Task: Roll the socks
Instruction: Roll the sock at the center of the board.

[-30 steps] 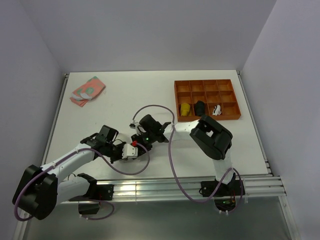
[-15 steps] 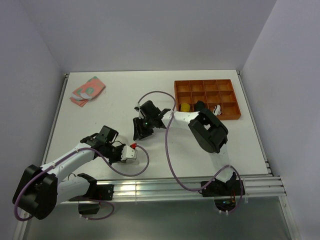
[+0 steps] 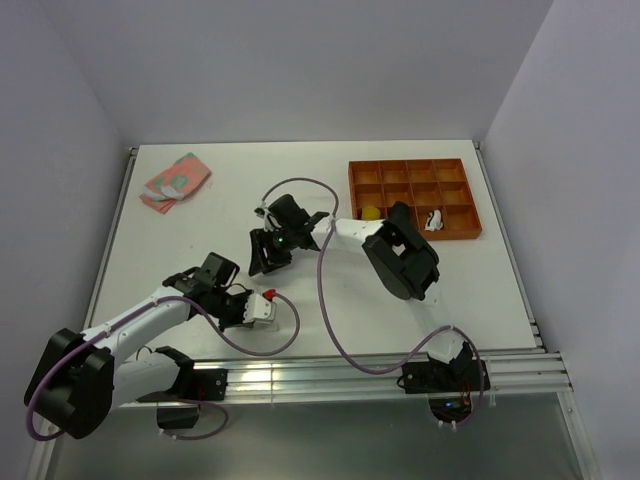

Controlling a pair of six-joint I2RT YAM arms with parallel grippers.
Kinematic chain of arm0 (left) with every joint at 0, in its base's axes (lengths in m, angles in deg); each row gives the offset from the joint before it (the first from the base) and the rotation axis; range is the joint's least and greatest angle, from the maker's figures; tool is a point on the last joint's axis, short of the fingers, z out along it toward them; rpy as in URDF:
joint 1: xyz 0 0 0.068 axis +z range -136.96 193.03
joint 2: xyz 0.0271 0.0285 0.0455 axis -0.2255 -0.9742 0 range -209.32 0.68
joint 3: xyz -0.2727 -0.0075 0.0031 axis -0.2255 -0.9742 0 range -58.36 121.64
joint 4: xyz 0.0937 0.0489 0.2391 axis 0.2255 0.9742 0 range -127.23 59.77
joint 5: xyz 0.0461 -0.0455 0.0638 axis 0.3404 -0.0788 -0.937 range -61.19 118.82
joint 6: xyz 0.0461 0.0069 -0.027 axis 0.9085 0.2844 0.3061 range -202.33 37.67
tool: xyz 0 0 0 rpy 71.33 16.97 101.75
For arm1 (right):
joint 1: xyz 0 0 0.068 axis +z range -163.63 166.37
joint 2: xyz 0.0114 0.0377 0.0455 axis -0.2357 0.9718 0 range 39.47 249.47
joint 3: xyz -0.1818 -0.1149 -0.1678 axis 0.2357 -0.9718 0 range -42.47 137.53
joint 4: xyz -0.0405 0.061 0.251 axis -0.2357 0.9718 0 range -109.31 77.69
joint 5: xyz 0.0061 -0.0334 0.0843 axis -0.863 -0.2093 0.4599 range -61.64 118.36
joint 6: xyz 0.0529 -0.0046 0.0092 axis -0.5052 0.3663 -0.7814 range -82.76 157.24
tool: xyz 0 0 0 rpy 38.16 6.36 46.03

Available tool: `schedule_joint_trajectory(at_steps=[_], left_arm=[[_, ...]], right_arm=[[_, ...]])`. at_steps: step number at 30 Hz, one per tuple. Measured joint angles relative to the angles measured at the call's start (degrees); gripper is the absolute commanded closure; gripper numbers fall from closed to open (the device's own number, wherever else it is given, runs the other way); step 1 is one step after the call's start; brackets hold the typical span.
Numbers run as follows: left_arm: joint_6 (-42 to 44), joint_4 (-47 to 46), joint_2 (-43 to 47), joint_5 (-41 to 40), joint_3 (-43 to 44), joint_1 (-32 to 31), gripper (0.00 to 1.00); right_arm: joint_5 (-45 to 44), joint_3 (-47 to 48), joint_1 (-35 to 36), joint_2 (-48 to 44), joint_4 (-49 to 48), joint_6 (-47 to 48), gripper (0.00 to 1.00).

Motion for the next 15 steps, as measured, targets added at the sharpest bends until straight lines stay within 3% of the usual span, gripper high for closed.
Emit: schedule_joint_trajectory(at_steps=[12,14,15], left_arm=[[0.0,0.0,0.0,0.0,0.0,-0.7,1.0],[-0.1,0.0,0.0,0.0,0.0,-0.8,1.0],[-0.1,0.0,0.0,0.0,0.0,-0.9,1.0]], right_arm=[[3.2,3.5,3.6,3.2,-2.2,-0.3,0.39],[2.5,5.2,4.2,4.1,-1.4,0.0,0.44],[2.2,5.7,4.4,4.4,-1.2,0.0,0.54]])
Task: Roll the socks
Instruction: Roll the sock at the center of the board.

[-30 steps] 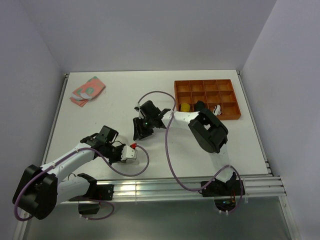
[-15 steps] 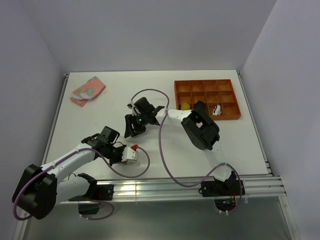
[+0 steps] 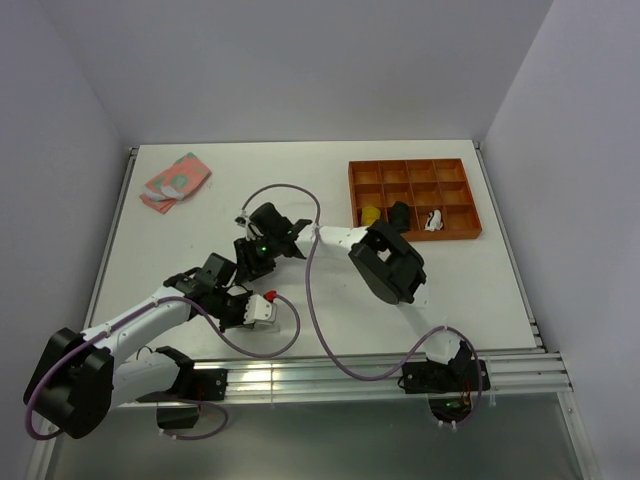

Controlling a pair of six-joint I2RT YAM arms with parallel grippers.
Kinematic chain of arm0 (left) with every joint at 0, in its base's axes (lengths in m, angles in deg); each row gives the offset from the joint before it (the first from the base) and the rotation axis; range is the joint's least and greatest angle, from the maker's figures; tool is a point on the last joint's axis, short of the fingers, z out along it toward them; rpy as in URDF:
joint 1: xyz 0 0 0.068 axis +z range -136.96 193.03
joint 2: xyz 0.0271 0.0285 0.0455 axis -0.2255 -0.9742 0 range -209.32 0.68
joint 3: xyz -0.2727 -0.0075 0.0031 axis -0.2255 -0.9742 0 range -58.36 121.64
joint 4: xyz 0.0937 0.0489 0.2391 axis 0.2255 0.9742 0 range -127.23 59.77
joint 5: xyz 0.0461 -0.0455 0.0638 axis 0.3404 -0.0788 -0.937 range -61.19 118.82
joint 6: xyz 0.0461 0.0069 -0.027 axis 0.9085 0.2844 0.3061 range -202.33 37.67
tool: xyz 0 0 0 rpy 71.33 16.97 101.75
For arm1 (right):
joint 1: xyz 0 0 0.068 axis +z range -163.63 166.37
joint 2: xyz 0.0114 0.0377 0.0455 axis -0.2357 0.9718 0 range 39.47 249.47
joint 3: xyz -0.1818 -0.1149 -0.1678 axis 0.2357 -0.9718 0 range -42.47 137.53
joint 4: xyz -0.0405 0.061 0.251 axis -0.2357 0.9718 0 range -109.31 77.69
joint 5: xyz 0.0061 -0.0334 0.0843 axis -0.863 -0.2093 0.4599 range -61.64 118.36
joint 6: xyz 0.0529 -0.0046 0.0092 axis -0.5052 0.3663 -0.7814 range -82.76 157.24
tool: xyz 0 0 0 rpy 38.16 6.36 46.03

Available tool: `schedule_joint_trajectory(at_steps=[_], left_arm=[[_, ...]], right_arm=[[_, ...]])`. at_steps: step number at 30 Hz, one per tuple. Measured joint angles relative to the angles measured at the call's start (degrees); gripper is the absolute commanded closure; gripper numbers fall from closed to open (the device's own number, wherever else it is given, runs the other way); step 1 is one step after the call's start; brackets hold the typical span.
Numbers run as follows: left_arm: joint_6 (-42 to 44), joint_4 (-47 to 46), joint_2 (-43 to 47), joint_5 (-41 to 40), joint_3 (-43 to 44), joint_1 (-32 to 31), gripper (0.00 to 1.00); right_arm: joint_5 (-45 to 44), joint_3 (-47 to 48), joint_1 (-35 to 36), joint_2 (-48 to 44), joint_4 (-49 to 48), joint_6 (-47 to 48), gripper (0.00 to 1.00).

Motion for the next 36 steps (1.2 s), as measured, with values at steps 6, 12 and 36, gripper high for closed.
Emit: schedule_joint_trajectory(at_steps=[6,12,36], left_arm=[[0.0,0.0,0.0,0.0,0.0,-0.3,1.0],[-0.1,0.3,0.0,0.0,0.3,-0.4,1.0],[-4.5,7.1,-18.0,9.7,18.1,-2.4,1.0]], right_arm=[[-4.8,-1.2,0.9,0.2,0.6,-0.2,0.95],[-11.5,-7.7,1.1,-4.4,-1.8,-2.1,1.0],[-33.3,-17.2,-2.7,-15.9,9.7,-3.2,1.0]])
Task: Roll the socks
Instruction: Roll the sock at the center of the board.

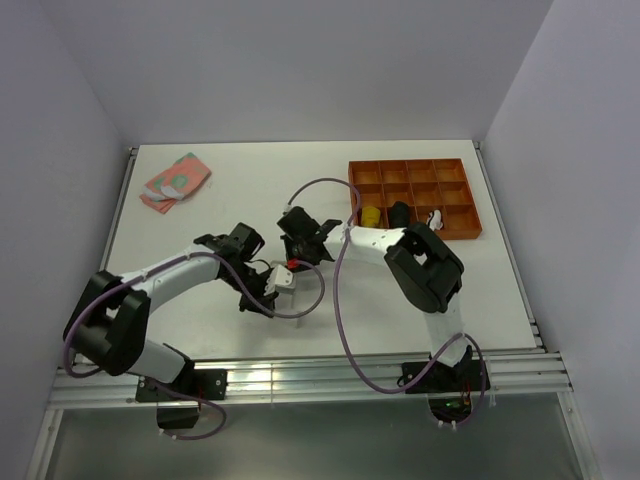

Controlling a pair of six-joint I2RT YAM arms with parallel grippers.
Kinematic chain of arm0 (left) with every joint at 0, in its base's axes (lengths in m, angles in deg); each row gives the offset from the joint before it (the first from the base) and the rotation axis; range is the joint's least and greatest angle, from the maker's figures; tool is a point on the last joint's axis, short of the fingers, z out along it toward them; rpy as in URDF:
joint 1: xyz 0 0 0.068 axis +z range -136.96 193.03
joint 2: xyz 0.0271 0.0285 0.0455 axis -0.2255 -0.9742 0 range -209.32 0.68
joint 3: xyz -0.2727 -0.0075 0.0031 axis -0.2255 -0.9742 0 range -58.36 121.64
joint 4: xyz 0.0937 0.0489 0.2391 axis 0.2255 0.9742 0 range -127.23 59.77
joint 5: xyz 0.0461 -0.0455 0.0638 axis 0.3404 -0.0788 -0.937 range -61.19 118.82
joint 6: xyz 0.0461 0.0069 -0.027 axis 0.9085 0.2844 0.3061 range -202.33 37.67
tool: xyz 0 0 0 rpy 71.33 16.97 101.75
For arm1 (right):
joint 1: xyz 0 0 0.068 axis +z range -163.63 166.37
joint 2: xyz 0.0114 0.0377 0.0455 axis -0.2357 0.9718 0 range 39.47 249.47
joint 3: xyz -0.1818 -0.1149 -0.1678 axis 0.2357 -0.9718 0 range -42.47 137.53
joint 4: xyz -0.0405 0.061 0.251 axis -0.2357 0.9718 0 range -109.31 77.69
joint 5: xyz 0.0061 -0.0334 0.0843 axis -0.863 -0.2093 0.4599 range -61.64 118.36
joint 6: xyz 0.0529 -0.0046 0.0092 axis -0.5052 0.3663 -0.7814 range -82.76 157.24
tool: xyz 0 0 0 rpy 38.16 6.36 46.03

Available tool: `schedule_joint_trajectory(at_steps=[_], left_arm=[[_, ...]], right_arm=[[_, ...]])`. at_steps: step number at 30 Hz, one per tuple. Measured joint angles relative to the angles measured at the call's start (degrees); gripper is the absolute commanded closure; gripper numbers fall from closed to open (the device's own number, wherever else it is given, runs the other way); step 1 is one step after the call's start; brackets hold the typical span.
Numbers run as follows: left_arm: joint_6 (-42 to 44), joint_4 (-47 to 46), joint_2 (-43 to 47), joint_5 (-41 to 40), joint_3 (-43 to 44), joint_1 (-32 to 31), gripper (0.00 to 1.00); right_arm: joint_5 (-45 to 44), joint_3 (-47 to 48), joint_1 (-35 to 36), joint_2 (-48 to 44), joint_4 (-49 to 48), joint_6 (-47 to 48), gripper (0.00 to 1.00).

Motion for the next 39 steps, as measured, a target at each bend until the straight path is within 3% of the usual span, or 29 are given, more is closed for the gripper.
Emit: schedule_joint_trajectory(at_steps=[5,14,22,28,32,39], left_arm=[[3.6,6.3,-6.7,0.0,4.4,0.0,1.0],[3.4,7.0,-10.2,1.2,4.7,0.4,1.0],[4.9,10.5,-15.7,4.9,7.6,4.9,0.99],[3.5,10.4,-15.9,5.5,7.7,7.0,1.0],[3.4,11.2,-18.4,5.9,9.1,7.1,1.0],[4.9,17.8,-26.2,9.2,13.5,10.7,1.0]], right_arm=[[0.7,2.0,-0.2,1.2,1.9,0.9,1.0],[1.4,2.3,-0.5,1.4,2.1,1.0,1.0],[2.2,1.8,-0.8,1.4,1.0,1.0,1.0],[2.6,1.3,-1.2,1.4,-0.7,0.8,0.87],[2.5,-0.1,-1.3,0.8,-3.2,0.3,0.68],[0.6,-3.1,-2.1,-1.2,-6.1,0.5,0.57]])
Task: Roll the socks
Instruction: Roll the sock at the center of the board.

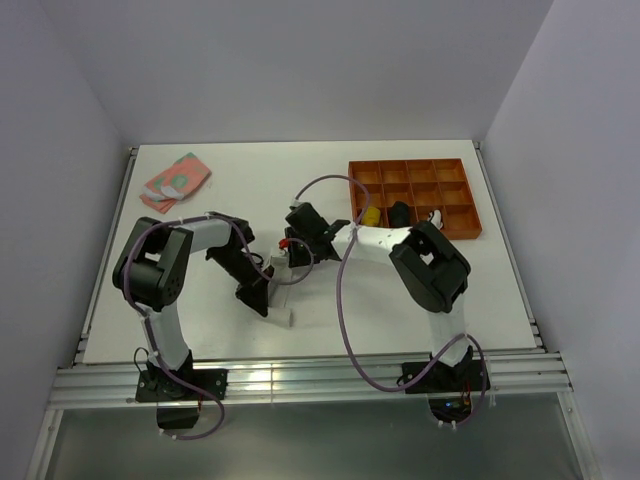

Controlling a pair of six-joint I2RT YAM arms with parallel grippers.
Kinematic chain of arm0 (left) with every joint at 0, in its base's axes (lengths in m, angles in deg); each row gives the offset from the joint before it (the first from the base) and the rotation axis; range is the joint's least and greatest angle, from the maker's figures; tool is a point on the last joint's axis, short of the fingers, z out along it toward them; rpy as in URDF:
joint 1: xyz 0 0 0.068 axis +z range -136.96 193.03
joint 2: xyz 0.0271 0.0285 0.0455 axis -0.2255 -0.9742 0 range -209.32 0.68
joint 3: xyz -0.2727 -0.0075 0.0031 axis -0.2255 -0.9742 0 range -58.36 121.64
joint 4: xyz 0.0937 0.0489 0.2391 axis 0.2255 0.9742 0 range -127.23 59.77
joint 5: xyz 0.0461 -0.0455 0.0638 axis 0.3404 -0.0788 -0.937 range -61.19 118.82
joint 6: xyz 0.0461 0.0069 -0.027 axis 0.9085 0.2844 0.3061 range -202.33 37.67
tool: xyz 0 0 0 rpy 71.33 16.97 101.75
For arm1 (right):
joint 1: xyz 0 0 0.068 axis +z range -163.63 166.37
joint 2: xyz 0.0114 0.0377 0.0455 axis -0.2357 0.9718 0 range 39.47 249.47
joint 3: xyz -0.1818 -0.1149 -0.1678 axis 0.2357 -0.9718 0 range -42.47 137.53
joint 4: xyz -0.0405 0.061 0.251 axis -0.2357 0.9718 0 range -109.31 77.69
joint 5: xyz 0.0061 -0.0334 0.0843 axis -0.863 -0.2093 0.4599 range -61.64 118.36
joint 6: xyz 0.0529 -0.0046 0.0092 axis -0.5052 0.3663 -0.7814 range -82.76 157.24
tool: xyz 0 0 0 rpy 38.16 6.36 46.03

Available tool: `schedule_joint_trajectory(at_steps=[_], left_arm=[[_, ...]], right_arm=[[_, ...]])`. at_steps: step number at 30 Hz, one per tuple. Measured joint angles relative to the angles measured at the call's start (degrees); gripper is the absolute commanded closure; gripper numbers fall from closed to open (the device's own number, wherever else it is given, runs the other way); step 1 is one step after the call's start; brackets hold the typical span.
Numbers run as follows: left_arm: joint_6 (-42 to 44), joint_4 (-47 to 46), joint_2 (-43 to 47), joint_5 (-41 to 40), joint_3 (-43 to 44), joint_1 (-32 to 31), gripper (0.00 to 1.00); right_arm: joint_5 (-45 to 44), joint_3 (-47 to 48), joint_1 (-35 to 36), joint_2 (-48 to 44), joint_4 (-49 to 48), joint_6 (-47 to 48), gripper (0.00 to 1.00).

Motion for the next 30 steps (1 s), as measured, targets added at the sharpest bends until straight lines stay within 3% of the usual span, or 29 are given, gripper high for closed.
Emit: schedule_joint_trajectory(at_steps=[7,18,24,30], left_arm=[[1.8,6.4,-5.0,1.2,3.1,1.4,1.0],[1.9,10.1,-8.3,2.3,4.6,2.2,1.0],[2.7,10.9,-8.5,2.3,5.0,2.8,1.0],[2.7,11.4,-9.4,2.5,5.2,3.0,1.0]], right_arm=[[-3.6,-5.5,-0.3,-3.9,-3.4,0.0,0.45],[-11.2,-23.3,0.8,-22.7,-5.7,-0.1,0.43],[-15.0,-26.0,10.8,-32.1,-10.0,4.4,0.43],[-16.2,-25.8,23.5,-27.9,-16.5,11.3,0.41]])
